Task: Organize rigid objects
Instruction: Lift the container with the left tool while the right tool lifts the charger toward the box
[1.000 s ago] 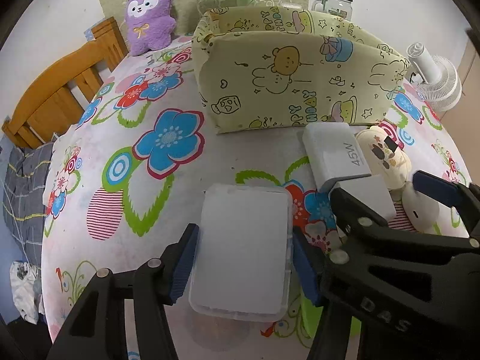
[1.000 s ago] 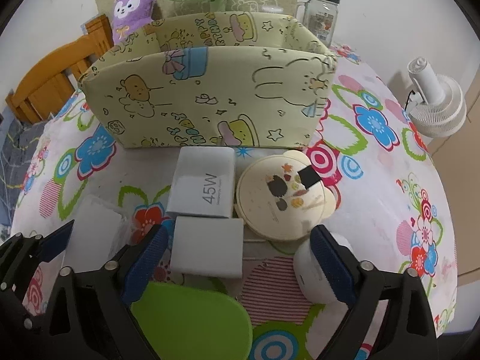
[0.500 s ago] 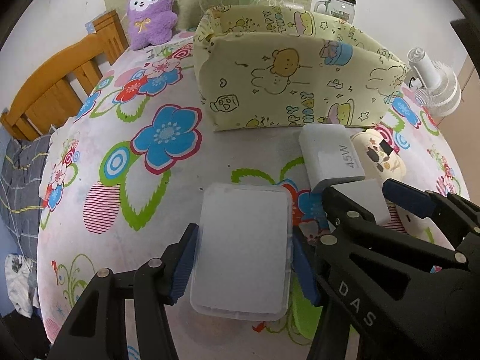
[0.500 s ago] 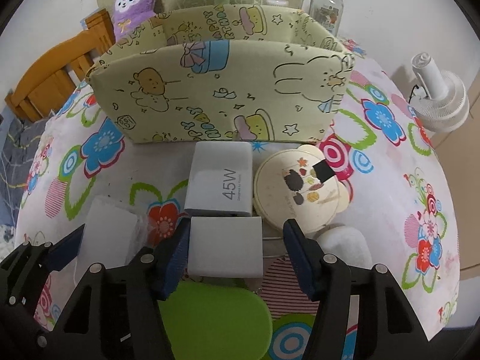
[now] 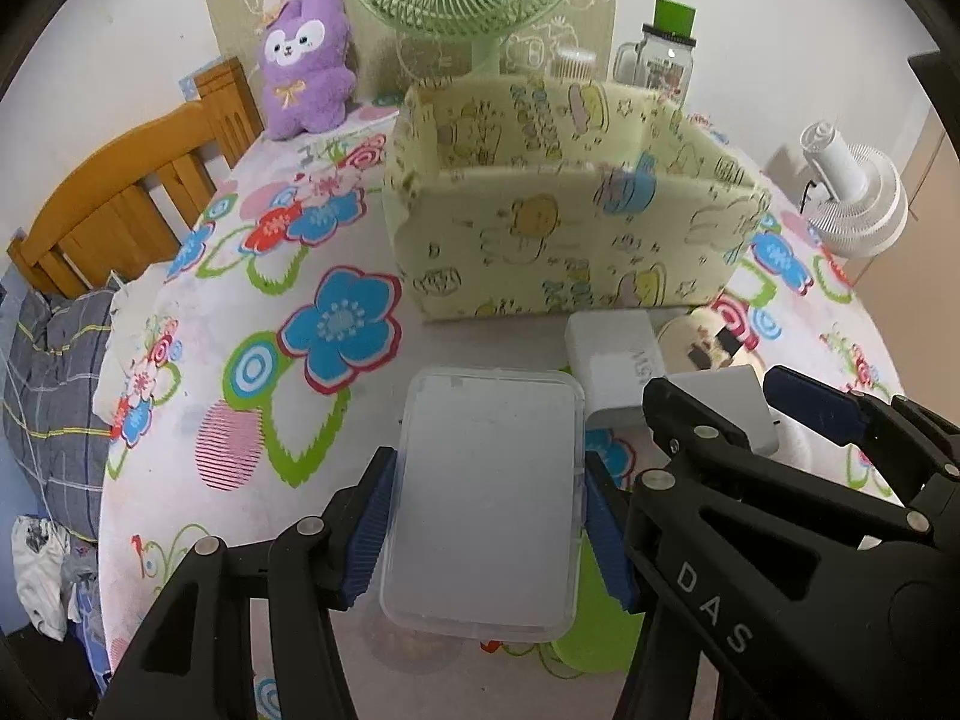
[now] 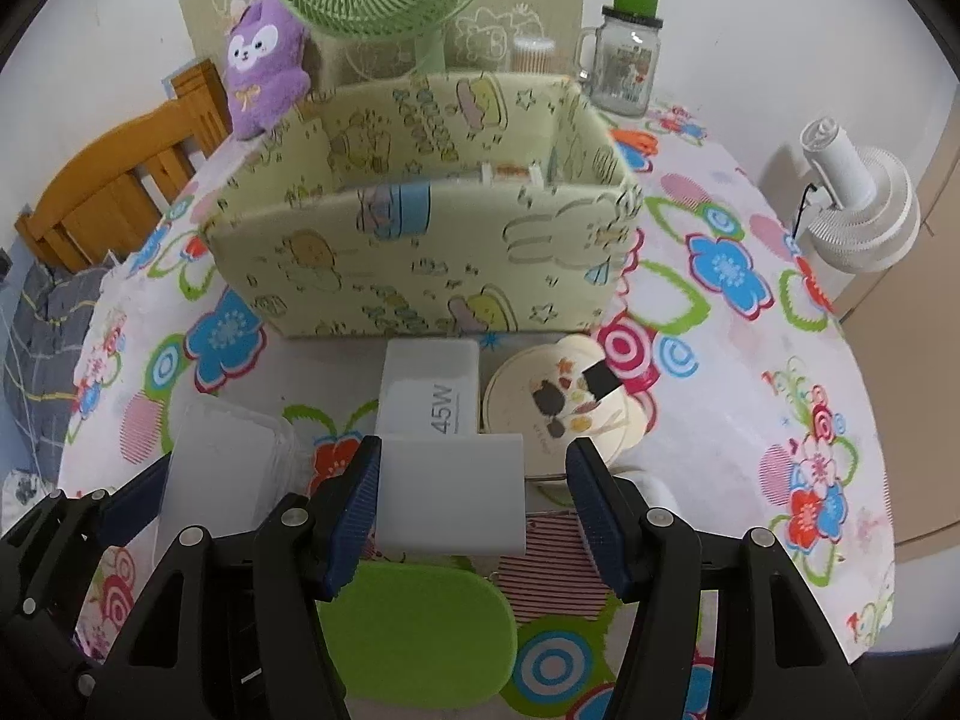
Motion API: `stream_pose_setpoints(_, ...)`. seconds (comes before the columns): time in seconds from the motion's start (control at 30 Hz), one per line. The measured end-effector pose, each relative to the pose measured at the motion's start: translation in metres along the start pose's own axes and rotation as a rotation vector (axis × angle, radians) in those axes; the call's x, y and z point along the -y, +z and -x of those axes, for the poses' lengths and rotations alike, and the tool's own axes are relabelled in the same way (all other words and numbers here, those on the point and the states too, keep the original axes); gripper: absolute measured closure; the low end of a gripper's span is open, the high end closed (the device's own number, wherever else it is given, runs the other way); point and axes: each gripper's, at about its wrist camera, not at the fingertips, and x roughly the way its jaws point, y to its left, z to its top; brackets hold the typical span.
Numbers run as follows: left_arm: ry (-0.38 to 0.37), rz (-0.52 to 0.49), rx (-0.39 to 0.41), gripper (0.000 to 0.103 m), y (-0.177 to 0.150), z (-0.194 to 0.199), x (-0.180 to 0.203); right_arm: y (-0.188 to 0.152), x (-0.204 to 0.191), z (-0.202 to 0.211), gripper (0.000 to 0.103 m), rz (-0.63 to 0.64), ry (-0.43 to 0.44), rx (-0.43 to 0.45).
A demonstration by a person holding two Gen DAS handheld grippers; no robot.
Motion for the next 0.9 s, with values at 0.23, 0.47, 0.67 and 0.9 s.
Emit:
stream_pose_setpoints(0.23,-0.005,0.002,0.027,0.042,0.010,0.021,0.005,0.010,0.005,0.024,0.038,-0.012,-0.003,0.026)
stream_pose_setpoints(0.47,-0.009,0.000,0.042,0.042,0.020,0.040,0.012,0.019,0.012,0.044,0.038,-0.023,-0.010,0.043)
stream_pose_setpoints(0.67,-0.018,0.010,0.053,0.042,0.030,0.053,0.016,0.027,0.016,0.061,0.038,-0.021,-0.016,0.063)
stream_pose_setpoints(0.9,-0.012,0.007,0.081,0.042,0.041,0.066,0.019,0.039,0.016,0.078,0.038,-0.010,-0.004,0.103)
